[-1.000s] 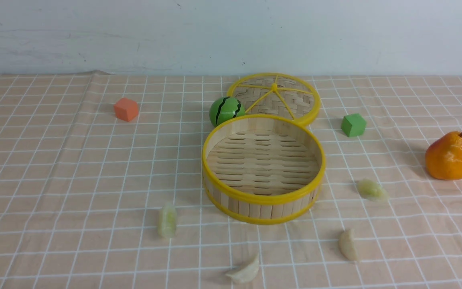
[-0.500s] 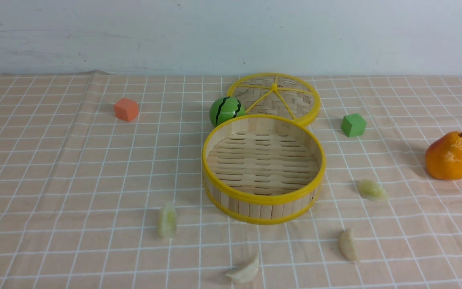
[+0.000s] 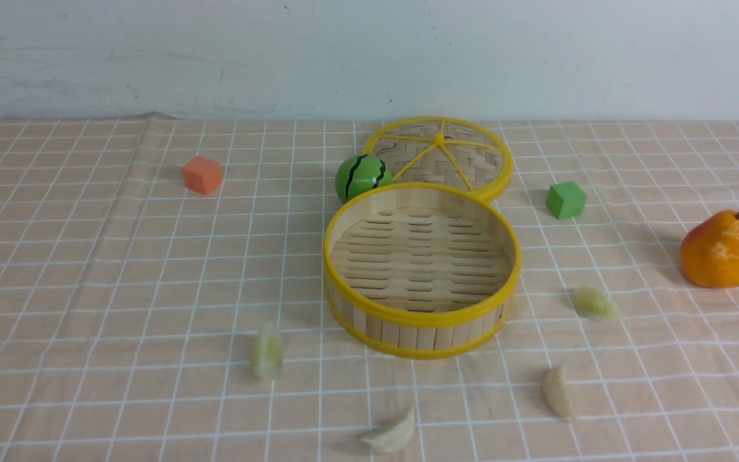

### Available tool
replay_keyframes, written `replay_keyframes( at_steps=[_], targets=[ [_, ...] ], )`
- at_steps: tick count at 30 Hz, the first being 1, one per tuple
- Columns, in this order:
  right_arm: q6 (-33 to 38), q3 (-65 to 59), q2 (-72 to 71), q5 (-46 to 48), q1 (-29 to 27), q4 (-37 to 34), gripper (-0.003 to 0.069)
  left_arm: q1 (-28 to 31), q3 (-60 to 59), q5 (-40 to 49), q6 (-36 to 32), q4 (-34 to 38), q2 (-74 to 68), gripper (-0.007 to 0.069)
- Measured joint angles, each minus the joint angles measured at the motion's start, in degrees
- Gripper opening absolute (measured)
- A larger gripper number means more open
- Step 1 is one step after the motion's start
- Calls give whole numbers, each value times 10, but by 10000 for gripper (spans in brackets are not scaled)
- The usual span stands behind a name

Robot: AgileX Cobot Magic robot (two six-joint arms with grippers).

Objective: Put the dumplings into the steamer on the table with the brown tablecloth.
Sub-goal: 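Reach for and grasp a dumpling on the table with the left gripper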

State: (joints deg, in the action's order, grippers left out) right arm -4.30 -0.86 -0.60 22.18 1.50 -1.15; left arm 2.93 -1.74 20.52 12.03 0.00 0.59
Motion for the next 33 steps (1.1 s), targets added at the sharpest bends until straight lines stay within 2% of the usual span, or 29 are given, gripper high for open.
replay_keyframes(
  at_steps=[9, 11, 14, 15, 16, 18, 20, 23, 27, 30, 32, 33],
  targets=[
    [0, 0, 0, 0, 0, 0, 239, 0, 0, -2, 1, 0, 0, 237],
    [0, 0, 0, 0, 0, -4, 239, 0, 0, -13, 24, 38, 0, 237],
    [-15, 0, 0, 0, 0, -68, 239, 0, 0, -33, 142, 220, 0, 237],
    [-31, 0, 0, 1, 0, -105, 239, 0, 0, -34, 202, 290, 0, 237],
    [-44, 0, 0, 1, 0, -132, 239, 0, 0, -34, 240, 329, 0, 237],
    [-107, -1, 0, 7, 0, -241, 239, 0, 0, -34, 307, 435, 0, 237],
    [-162, -4, 0, 12, 0, -355, 239, 0, 0, -34, 331, 487, 0, 237],
    [-209, -6, 0, 13, 0, -463, 239, 0, 0, -34, 340, 513, 0, 237],
    [-219, -6, 0, 11, 0, -490, 239, 0, 0, -24, 333, 540, 0, 237],
    [-216, -6, 0, 12, 0, -498, 239, 0, 25, -10, 244, 548, 0, 237],
    [-191, -6, 0, 14, 0, -501, 239, 0, 65, -3, 145, 548, 0, 234],
    [-187, -6, 0, 15, 0, -501, 239, 0, 70, -3, 145, 548, 0, 234]
  ],
)
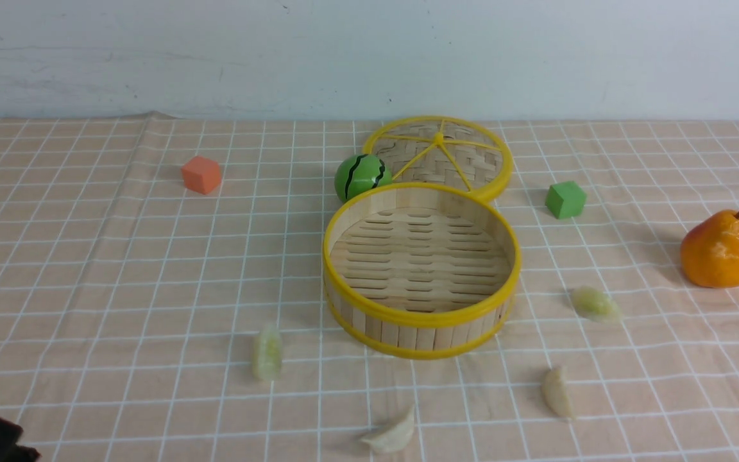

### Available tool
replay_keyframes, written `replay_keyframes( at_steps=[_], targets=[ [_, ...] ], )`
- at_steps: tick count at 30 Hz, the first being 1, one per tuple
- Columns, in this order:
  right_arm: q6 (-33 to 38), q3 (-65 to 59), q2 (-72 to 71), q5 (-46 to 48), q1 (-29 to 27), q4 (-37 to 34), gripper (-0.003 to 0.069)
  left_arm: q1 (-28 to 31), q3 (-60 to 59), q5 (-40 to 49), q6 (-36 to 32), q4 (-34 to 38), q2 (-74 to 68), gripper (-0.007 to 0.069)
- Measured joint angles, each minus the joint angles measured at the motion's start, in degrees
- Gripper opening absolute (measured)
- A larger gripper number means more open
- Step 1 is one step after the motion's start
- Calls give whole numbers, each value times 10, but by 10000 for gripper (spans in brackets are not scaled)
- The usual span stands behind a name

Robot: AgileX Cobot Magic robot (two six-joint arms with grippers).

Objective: Put the dumplings into the steamer on the table with the brown tablecloth.
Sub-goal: 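Reach for and grasp a dumpling on the table with the left gripper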

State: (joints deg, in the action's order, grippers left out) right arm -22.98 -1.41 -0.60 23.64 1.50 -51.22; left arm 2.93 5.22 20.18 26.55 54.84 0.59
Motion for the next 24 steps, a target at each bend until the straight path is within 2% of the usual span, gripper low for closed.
replay_keyframes(
  at_steps=[1, 3, 4, 5, 6, 7, 8, 9, 10, 11, 12, 17, 20, 21, 24],
  targets=[
    [31, 1, 0, 2, 0, 0, 239, 0, 28, 10, -65, -1, 0, 218],
    [81, 17, 0, 13, 0, 0, 237, 0, 88, 43, -153, -16, -22, 158],
    [113, 32, 4, 19, 0, 2, 225, 0, 114, 61, -178, -29, -45, 120],
    [118, 35, 5, 19, 0, 2, 222, 0, 114, 61, -178, -29, -45, 120],
    [163, 72, 32, 25, 0, 14, 182, 0, 158, 95, -208, -61, -106, 40],
    [190, 91, 51, 29, 0, 27, 145, 0, 183, 111, -219, -80, -134, 0],
    [190, 96, 56, 30, 0, 27, 145, 0, 183, 115, -219, -84, -141, 0],
    [230, 133, 99, 37, 0, 49, 83, 0, 216, 142, -228, -115, -183, -13],
    [242, 144, 112, 41, 0, 60, 55, 0, 230, 150, -229, -132, -204, -14],
    [281, 192, 170, 57, 0, 87, 3, 0, 266, 184, -235, -178, -258, -14],
    [303, 232, 215, 77, 0, 109, -14, -1, 288, 212, -235, -215, -289, -14],
    [375, 376, 374, 211, 4, 188, -19, -50, 375, 312, -229, -361, -411, -14],
    [386, 447, 471, 295, 52, 233, -17, -115, 437, 372, -190, -452, -491, -14],
    [387, 454, 482, 302, 68, 237, -17, -119, 441, 373, -187, -457, -497, -14],
    [385, 491, 566, 345, 168, 282, -12, -188, 498, 392, -142, -524, -599, -13]
  ],
)
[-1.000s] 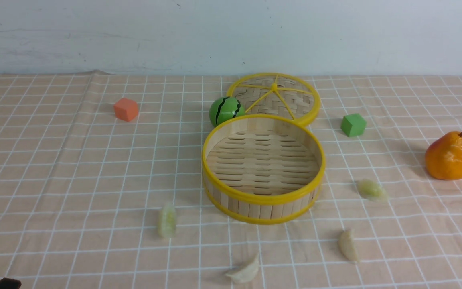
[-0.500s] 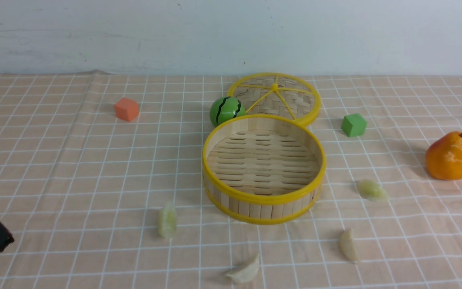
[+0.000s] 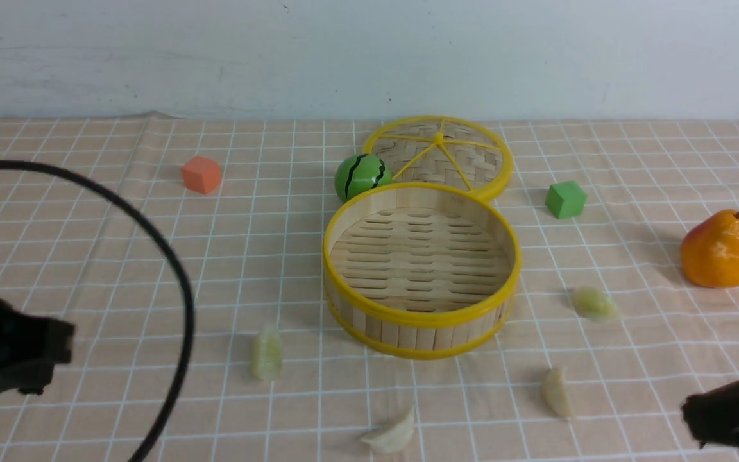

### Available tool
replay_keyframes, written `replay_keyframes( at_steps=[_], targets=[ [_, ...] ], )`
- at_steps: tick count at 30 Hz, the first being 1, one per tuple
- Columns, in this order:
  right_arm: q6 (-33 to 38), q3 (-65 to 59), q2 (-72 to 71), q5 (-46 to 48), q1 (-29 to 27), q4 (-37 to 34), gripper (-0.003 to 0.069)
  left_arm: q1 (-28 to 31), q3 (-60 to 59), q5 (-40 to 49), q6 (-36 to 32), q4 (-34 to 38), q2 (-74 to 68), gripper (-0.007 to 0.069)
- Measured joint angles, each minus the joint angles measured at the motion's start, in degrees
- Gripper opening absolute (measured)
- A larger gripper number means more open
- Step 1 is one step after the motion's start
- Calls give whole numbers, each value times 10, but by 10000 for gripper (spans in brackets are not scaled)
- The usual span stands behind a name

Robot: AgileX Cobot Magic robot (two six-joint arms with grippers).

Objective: Put the dumplings into the steamer on the table with the brown tablecloth.
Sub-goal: 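Reach for and grasp a dumpling on the table with the left gripper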

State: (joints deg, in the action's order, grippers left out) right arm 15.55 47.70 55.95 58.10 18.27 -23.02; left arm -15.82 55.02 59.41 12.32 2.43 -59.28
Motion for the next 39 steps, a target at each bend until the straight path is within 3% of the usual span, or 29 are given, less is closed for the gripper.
replay_keyframes(
  at_steps=[3, 6, 7, 9, 10, 11, 13, 17, 24, 30, 34, 39],
  targets=[
    [-22, 13, 54, 17, 90, 49, -10, -38, 43, 1, 33, -32, -83, 27],
    [-39, 16, 75, 16, 134, 78, -10, -56, 74, -3, 45, -38, -146, 97],
    [-52, 17, 83, 11, 159, 94, -8, -63, 92, -14, 48, -36, -190, 187],
    [-58, 17, 85, 9, 168, 100, -6, -64, 103, -25, 50, -34, -222, 256],
    [-62, 17, 85, 4, 174, 104, -5, -66, 113, -42, 52, -31, -266, 351],
    [-62, 17, 85, 4, 174, 104, -5, -66, 114, -45, 52, -31, -266, 362],
    [-64, 17, 84, 0, 174, 111, -3, -66, 121, -79, 52, -24, -324, 506],
    [-69, 17, 76, -1, 174, 115, -1, -66, 125, -137, 53, -24, -390, 605],
    [-77, 17, 76, -1, 174, 118, 2, -66, 132, -202, 54, -24, -472, 564],
    [-77, 17, 76, -3, 174, 123, 8, -66, 166, -209, 54, -24, -515, 415],
    [-77, 17, 76, -4, 174, 123, 11, -66, 178, -206, 54, -20, -523, 243],
    [-77, 17, 76, -5, 174, 127, 11, -66, 197, -170, 33, -12, -516, 246]
  ],
)
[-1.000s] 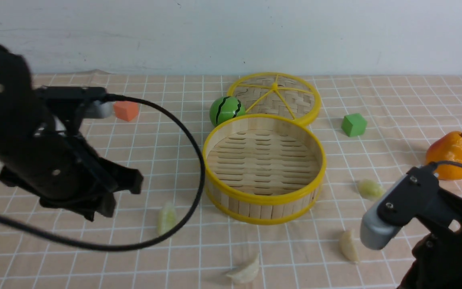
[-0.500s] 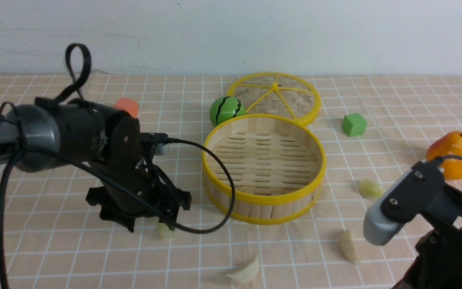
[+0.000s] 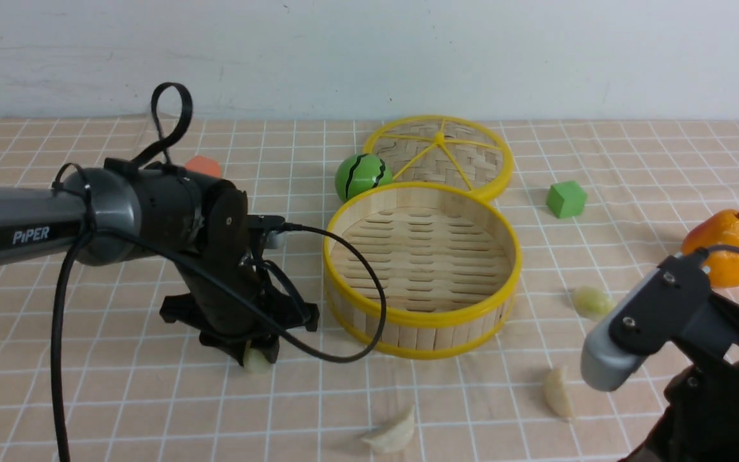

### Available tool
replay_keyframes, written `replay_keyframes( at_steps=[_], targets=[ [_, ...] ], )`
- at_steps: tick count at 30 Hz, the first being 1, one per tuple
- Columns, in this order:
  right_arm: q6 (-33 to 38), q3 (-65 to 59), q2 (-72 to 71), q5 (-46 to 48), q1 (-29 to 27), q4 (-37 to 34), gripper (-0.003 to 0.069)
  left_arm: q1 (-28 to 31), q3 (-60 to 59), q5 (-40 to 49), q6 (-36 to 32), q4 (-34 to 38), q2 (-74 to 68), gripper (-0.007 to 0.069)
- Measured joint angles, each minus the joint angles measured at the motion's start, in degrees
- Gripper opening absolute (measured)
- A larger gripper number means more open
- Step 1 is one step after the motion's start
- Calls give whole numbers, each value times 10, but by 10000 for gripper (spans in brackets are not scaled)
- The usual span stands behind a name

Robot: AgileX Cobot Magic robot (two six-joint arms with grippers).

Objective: Put the dumplings into the steamer on the table with the brown tablecloth.
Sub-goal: 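Reach for and grasp a dumpling on the table with the left gripper, then place the dumpling into the bamboo steamer basket with the left gripper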

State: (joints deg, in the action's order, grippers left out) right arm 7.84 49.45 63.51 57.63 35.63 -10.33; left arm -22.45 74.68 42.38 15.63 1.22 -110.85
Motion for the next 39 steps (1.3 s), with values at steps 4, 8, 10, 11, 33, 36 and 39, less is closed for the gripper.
replay_keyframes(
  at_steps=[4, 8, 10, 11, 33, 36, 39],
  targets=[
    [0, 0, 0, -1, 0, 1, 12, -2, 71, 49, -27, 25, 26, 246],
    [0, 3, -7, 10, 0, -2, 13, -26, 182, 82, -45, 34, 34, 246],
    [0, 11, -19, 17, 0, -6, 13, -48, 236, 93, -48, 38, 20, 246],
    [0, 14, -27, 19, 0, -8, 13, -59, 262, 94, -49, 39, 10, 246],
    [-49, 29, -163, 86, 0, 37, 32, -101, 580, 116, -5, 28, -280, 488],
    [-49, 29, -163, 81, 0, 40, 34, -101, 580, 153, -5, 24, -258, 594],
    [-49, 29, -163, 73, 0, 42, 37, -101, 580, 198, -5, 20, -225, 629]
  ],
)
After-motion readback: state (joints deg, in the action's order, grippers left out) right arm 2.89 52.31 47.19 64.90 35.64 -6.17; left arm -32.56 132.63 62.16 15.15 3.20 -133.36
